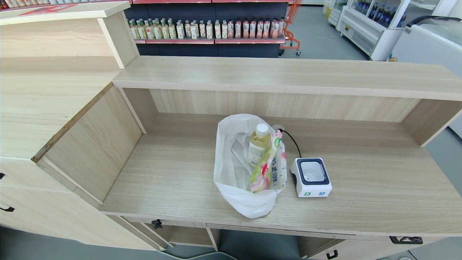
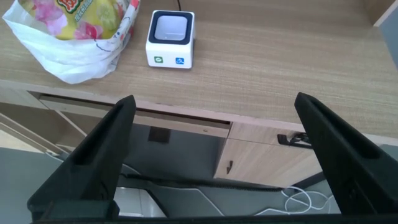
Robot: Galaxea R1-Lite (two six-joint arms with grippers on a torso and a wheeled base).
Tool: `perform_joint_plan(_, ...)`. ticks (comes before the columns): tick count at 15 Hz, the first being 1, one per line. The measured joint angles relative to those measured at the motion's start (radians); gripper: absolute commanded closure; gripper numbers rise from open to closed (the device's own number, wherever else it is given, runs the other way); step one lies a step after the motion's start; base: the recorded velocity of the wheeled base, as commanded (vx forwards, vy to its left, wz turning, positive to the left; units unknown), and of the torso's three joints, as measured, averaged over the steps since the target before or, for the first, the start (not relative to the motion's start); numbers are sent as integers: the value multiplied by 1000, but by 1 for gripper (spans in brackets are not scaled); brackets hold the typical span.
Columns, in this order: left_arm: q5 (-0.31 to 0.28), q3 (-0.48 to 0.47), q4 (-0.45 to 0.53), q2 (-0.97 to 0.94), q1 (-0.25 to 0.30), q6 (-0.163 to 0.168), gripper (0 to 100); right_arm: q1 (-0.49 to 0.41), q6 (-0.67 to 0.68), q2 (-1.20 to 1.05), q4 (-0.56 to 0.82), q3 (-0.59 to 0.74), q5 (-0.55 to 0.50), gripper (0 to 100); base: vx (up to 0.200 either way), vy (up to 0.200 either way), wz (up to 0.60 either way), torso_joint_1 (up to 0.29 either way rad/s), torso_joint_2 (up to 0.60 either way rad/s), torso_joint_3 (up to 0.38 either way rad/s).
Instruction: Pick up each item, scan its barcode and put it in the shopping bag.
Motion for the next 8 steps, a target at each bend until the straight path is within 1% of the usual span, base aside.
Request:
perform_joint_plan(1,0,0,0,0,0,0,0,0,-3,0,0,0,0,0,0,0,0,0,0,0)
perform_joint_plan(8,0,0,0,0,0,3,0,1,1,1,1,0,0,0,0,-200,0,2,1,3)
